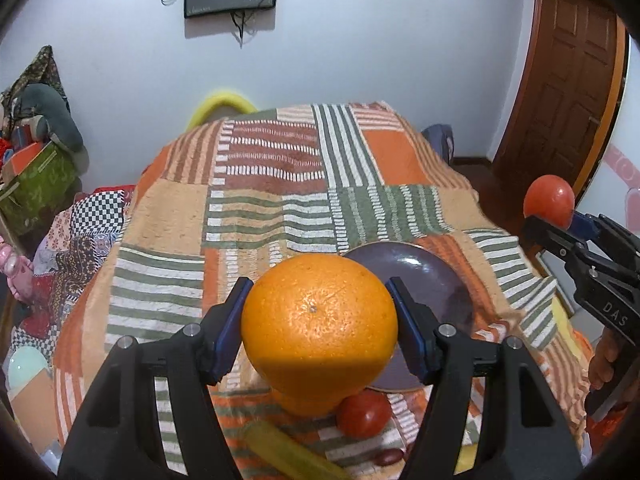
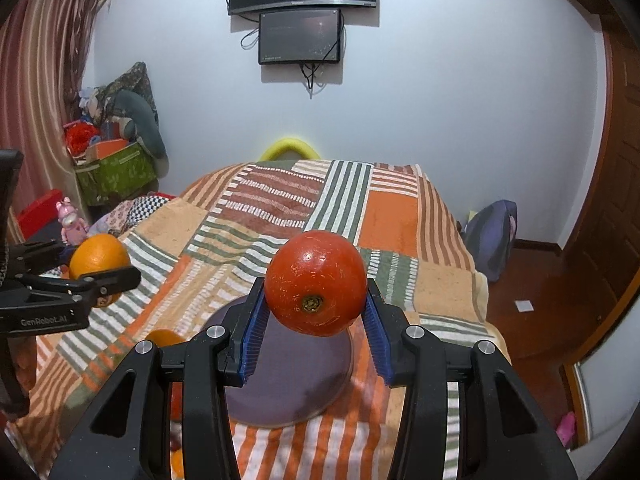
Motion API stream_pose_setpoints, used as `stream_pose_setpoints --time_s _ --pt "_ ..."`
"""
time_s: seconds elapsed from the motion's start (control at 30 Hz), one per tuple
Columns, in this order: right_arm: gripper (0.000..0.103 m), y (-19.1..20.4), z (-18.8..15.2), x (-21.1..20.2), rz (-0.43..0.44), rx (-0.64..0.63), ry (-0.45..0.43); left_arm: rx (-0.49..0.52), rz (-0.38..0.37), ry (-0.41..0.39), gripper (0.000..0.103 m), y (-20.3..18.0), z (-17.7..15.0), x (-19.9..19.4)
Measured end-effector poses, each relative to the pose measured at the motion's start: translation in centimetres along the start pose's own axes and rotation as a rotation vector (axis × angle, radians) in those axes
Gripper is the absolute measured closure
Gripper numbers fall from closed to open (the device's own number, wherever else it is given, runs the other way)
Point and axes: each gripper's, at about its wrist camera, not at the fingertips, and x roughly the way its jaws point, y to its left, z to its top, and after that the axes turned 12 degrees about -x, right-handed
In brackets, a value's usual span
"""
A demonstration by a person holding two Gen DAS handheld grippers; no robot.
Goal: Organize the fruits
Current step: 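Carry the orange with the left tool while the right tool carries the tomato to the purple plate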
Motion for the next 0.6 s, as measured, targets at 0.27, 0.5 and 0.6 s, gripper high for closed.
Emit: stream_pose_setpoints --time_s 0.27,0.5,0.6 --pt "0.061 -0.4 -0.6 4.8 -0.003 -0.005 0.082 -0.009 -0.004 0.074 0.037 -0.5 1.1 5.0" --pt "0.061 -0.2 -1.7 8.0 0.022 -0.040 0.145 0.003 -0.001 0.155 0.037 -1.4 1.2 9.5" --pt "0.061 -0.1 -2.0 9.0 0.039 -0.044 0.165 -0.009 -0.016 0.206 0.037 -1.5 1.3 11.4"
